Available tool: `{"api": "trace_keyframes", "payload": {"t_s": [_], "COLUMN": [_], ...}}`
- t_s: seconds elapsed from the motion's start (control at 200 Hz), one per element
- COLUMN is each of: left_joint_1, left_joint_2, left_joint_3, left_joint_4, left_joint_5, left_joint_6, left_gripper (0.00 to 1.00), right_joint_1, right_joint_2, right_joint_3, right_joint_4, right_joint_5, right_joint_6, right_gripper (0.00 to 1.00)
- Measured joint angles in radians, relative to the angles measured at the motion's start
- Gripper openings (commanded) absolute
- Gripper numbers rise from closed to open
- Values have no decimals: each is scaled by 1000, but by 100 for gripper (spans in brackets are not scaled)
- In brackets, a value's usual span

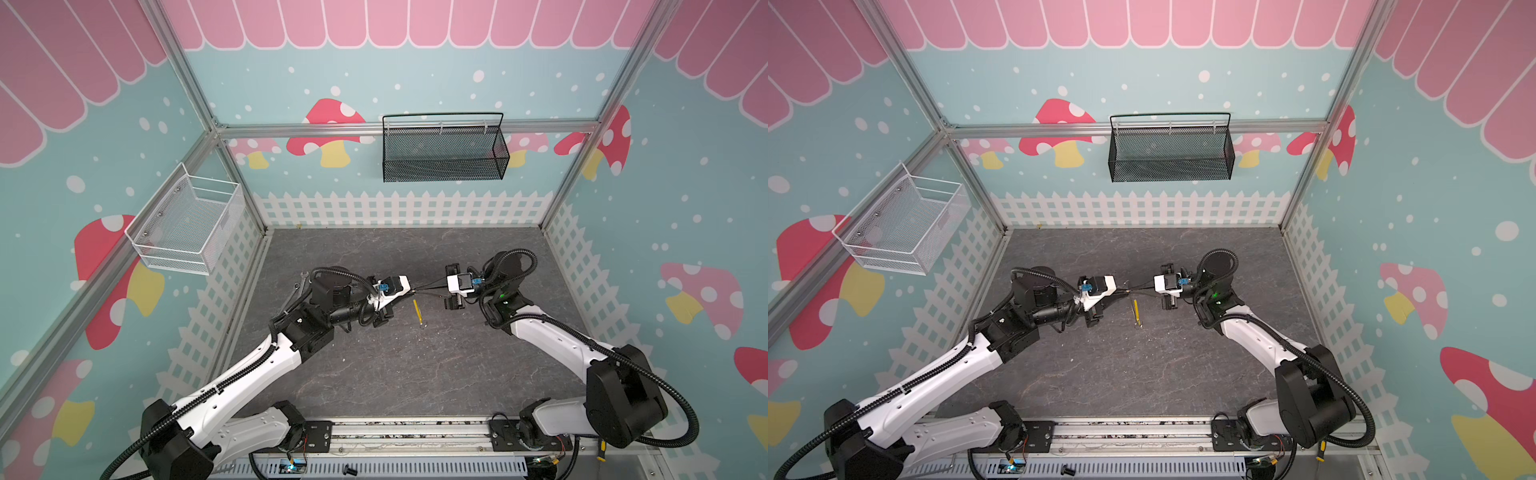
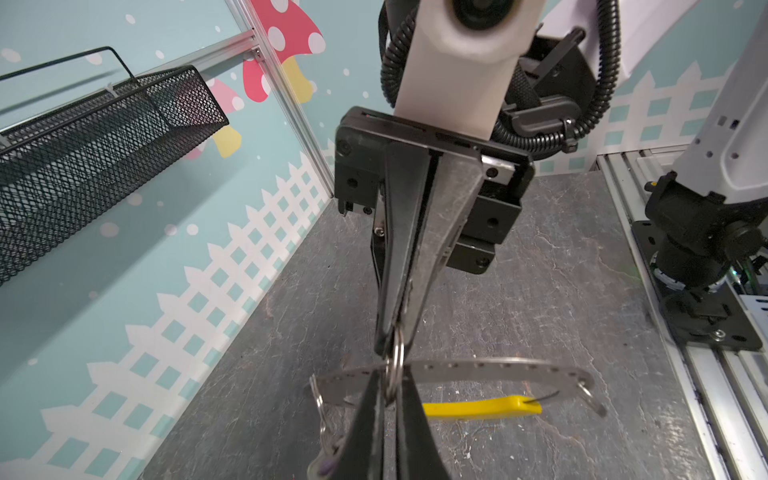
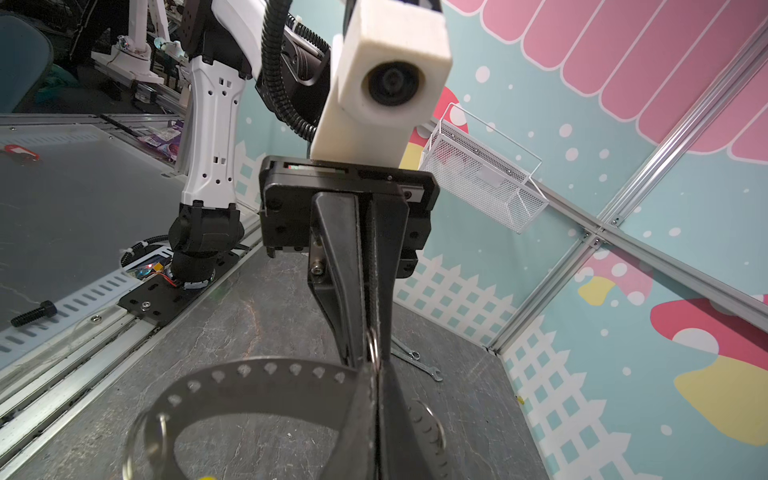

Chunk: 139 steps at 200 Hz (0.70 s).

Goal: Put the keys on the keyring

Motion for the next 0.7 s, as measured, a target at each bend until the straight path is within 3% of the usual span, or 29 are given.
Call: {"api": "trace_keyframes", "payload": {"t_s": [0.12,0.41,0.695], "left_joint_1": [-1,-9,-21], "left_joint_2": [0,31,100], "left_joint_3": [7,107,267], "left_joint_4": [-10,-163,-343], "left_joint_5": [-5,-16,-20], "left_joint_6": [10,25,48], "left_gripper": [0,0,0], "right_joint_1": [0,-2,2], "right_joint_2": [0,-6,-72], "right_joint_3": [0,0,0], "right_joint_4": [0,-58,-237], "right_joint_5": [-1,34,118], "right_joint_6": [2,-70,-230], "right_gripper": [0,25,28]}}
